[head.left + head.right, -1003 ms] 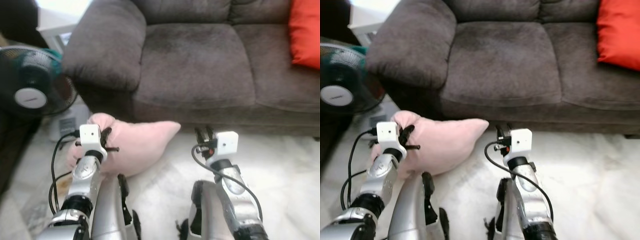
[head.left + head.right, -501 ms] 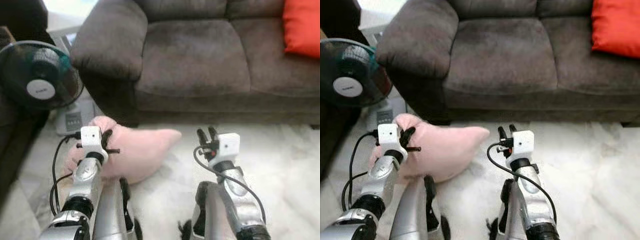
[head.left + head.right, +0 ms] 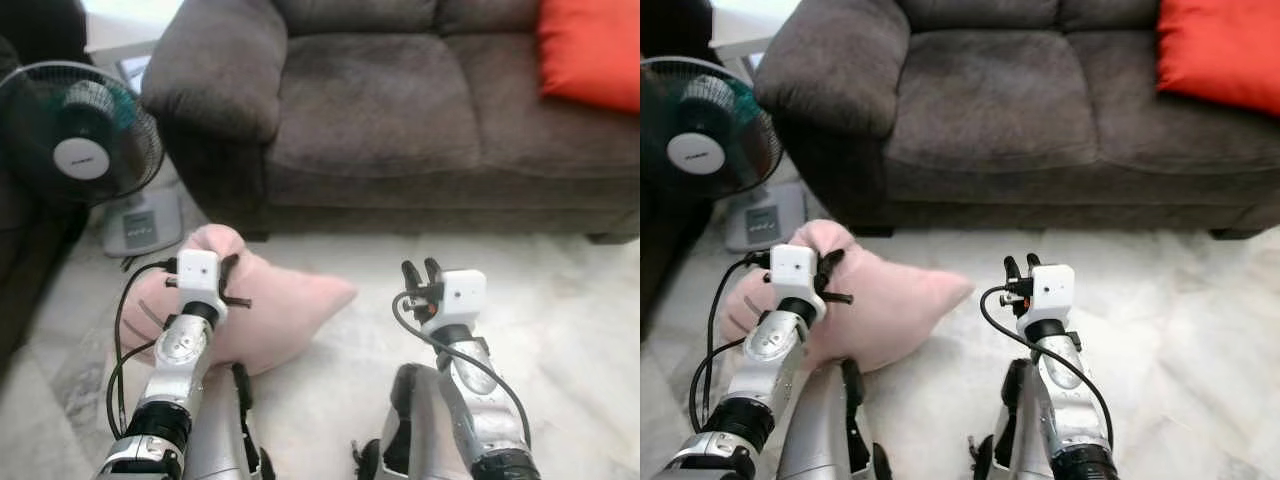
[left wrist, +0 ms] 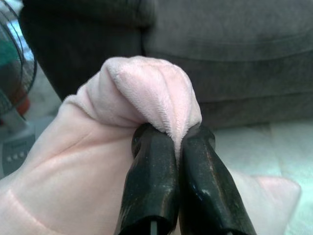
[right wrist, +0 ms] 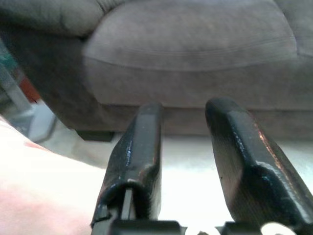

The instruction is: Move the pillow to the sofa from floor

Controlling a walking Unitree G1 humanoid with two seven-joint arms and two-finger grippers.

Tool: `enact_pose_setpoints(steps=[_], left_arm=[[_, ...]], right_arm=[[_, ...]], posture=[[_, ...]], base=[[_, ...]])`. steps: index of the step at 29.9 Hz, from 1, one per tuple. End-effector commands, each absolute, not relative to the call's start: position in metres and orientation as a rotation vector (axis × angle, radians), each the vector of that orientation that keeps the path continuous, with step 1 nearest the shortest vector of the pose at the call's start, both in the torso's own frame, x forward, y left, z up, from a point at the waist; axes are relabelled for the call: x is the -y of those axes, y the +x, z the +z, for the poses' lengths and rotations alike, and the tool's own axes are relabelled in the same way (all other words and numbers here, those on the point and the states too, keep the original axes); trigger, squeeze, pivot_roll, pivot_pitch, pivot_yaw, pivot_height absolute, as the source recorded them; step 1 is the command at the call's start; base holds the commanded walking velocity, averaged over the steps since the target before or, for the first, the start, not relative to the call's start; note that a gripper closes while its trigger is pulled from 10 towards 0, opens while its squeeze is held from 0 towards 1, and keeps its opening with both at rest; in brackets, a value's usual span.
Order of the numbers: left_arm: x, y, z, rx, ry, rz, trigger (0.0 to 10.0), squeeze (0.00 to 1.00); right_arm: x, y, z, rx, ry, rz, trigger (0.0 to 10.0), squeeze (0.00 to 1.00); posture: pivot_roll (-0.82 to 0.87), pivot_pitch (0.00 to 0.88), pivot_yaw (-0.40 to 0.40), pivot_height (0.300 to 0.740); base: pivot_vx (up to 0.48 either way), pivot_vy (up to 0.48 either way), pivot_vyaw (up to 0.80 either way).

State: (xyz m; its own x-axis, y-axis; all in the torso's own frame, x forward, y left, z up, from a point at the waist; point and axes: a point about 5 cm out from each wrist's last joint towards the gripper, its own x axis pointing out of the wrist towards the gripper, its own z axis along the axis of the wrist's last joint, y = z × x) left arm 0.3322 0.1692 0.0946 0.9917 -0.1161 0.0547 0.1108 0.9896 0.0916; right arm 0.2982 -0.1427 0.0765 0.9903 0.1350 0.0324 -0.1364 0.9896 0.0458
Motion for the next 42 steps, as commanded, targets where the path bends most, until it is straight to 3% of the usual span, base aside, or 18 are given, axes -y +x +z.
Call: enact_pose_setpoints(steps=[1, 21, 42], left_arm=[[-0.169, 0.338, 0.123, 0.207, 0.114, -0.121, 10.0, 0.0], [-0.166, 0.334, 0.126, 0.2, 0.125, -0.131, 10.0, 0.0], [-0.155, 0.335, 0.13, 0.201, 0.107, -0.186, 10.0, 0.0]], right_arm=[[0.143, 0.298, 0.076, 0.024, 0.047, 0.136, 10.0, 0.0], [0.143, 0.299, 0.072, 0.024, 0.062, 0.127, 10.0, 0.0], [0.144, 0.303, 0.073, 0.035, 0.063, 0.114, 10.0, 0.0]], posture=[[0.12, 0.108, 0.028, 0.538], [0.12, 0.114, 0.04, 0.662], [0.12, 0.1, 0.046, 0.662]], base=[[0.0, 0.0, 0.0], [0.0, 0.0, 0.0], [0.0, 0.0, 0.0]])
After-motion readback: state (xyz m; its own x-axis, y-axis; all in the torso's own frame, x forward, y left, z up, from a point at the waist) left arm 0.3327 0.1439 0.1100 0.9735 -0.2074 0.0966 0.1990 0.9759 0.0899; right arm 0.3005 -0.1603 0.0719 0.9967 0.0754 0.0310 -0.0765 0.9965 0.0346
